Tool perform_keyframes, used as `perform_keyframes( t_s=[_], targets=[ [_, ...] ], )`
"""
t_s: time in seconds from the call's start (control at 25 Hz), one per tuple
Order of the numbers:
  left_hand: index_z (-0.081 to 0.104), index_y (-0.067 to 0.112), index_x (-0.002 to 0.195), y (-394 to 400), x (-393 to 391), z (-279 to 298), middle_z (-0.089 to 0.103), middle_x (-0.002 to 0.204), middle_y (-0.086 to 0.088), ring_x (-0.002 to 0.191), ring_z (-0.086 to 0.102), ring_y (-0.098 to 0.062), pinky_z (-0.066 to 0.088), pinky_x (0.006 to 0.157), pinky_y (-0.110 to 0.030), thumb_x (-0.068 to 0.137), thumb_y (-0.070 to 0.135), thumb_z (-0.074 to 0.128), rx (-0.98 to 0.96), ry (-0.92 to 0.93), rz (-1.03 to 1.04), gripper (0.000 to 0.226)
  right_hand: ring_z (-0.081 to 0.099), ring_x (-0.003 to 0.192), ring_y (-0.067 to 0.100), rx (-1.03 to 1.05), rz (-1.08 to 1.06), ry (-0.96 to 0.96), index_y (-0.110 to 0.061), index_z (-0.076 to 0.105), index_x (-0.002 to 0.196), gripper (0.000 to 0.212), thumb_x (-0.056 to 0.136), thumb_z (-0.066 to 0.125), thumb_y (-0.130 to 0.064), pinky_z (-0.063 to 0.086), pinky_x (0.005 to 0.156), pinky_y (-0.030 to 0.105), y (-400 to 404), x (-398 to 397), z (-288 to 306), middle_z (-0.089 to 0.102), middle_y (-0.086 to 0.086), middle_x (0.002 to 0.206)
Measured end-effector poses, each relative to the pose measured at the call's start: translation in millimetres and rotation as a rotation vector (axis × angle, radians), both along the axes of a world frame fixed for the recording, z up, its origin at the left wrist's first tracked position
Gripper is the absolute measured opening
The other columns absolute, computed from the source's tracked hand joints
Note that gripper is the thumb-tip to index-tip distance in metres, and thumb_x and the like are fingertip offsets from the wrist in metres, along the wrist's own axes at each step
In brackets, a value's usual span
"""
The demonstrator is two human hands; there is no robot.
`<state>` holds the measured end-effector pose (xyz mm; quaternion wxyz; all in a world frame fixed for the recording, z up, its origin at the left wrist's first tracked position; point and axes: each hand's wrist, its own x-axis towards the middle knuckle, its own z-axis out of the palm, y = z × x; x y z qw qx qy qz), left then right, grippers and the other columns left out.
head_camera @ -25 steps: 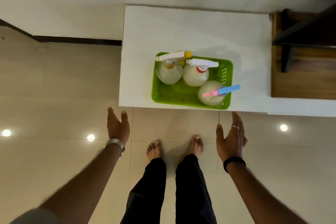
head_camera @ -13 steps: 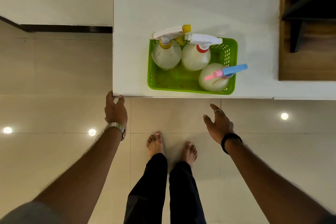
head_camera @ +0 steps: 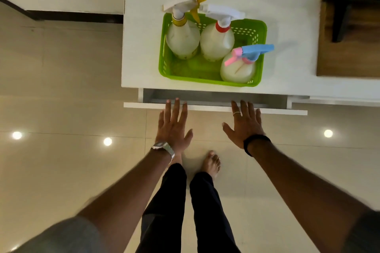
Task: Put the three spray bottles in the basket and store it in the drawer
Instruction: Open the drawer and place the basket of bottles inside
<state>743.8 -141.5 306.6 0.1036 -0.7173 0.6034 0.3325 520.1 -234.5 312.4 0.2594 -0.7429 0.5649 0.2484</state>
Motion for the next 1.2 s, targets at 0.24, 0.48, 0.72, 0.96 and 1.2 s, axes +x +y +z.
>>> perform_keyframes(
  t_s=[0.24, 0.48, 0.72, 0.96, 1.2],
  targets=[
    [-0.010, 0.020, 0.161, 11.0, -6.8, 12.0, -0.010, 0.171, -0.007, 0.157, -0.012, -0.035, 0.013, 0.127, -0.053, 0.095, 0.051, 0.049, 0.071, -0.081, -0.044, 0.094, -0.008, 0.156, 0.032, 0.031, 0.074, 0.032, -0.024, -0.006, 0.161, 0.087, 0.096, 0.043, -0.053, 0.003, 0.125, 0.058, 23.1, -11.8, 0.8, -0.003, 0.011, 0.170],
    [-0.012, 0.019, 0.160, 53.4, -23.9, 22.2, -0.017, 0.170, -0.007, 0.156, -0.018, -0.035, 0.021, 0.126, -0.050, 0.096, 0.047, 0.047, 0.151, -0.058, -0.022, 0.092, -0.012, 0.156, 0.027, 0.131, 0.103, 0.036, -0.027, -0.011, 0.160, 0.086, 0.097, 0.041, -0.051, 0.001, 0.123, 0.063, 64.4, -31.8, 9.0, -0.010, 0.006, 0.170],
    [-0.010, 0.017, 0.161, 106.8, -35.1, 27.3, -0.021, 0.169, -0.008, 0.156, -0.019, -0.035, 0.021, 0.126, -0.049, 0.095, 0.046, 0.049, 0.196, -0.011, -0.034, 0.093, -0.016, 0.156, 0.028, 0.185, 0.044, -0.017, -0.025, -0.012, 0.160, 0.080, 0.100, 0.037, -0.046, -0.001, 0.123, 0.061, 122.2, -44.2, 15.0, -0.017, 0.007, 0.169],
    [-0.015, 0.019, 0.160, 159.0, -44.8, 27.6, -0.027, 0.167, -0.008, 0.156, -0.019, -0.034, 0.017, 0.127, -0.050, 0.094, 0.052, 0.048, 0.244, -0.025, -0.077, 0.097, -0.019, 0.155, 0.030, 0.257, 0.046, 0.012, -0.025, -0.017, 0.159, 0.089, 0.098, 0.044, -0.047, 0.003, 0.124, 0.061, 172.1, -57.8, 16.4, -0.024, 0.008, 0.167],
    [-0.015, 0.018, 0.160, 190.3, -62.2, 38.1, -0.023, 0.168, -0.013, 0.156, -0.018, -0.038, 0.013, 0.128, -0.050, 0.096, 0.054, 0.043, 0.343, -0.024, -0.054, 0.094, -0.014, 0.156, 0.030, 0.320, 0.064, 0.072, -0.024, -0.017, 0.159, 0.088, 0.098, 0.041, -0.052, 0.001, 0.123, 0.060, 208.8, -64.9, 21.9, -0.022, 0.008, 0.168]
  ],
)
